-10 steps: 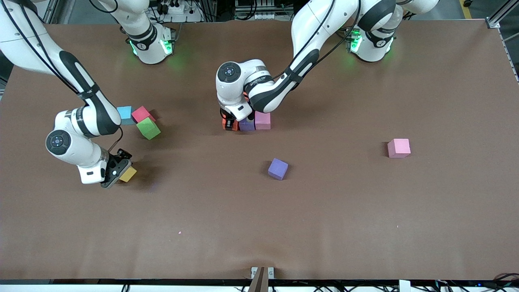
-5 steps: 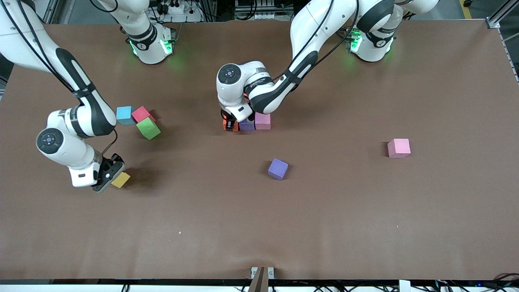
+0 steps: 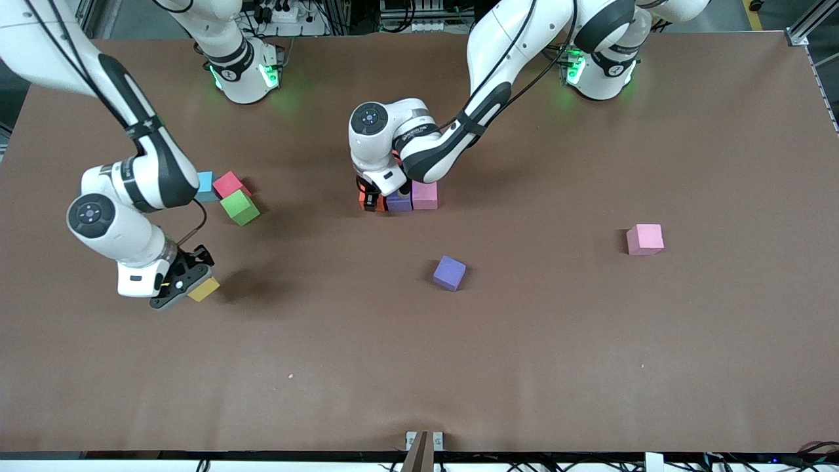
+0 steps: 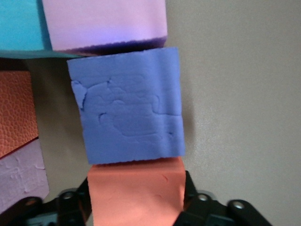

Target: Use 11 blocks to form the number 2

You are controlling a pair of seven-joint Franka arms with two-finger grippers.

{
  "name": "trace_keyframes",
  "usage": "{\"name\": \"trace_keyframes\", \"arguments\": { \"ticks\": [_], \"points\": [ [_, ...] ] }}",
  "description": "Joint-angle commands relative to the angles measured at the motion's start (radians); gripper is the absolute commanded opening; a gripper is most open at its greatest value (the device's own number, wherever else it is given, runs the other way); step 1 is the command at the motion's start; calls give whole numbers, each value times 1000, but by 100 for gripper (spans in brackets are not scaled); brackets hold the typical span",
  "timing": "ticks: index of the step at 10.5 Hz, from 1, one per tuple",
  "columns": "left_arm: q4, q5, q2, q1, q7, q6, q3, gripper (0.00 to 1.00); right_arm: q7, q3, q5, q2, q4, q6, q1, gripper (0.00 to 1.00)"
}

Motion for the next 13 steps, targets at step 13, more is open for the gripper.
{"name": "trace_keyframes", "arguments": {
  "ticks": [13],
  "points": [
    [-33,-22,-212,366,408,-257,9,100,742,-128,385,-74,14,-15,481,17]
  ]
}}
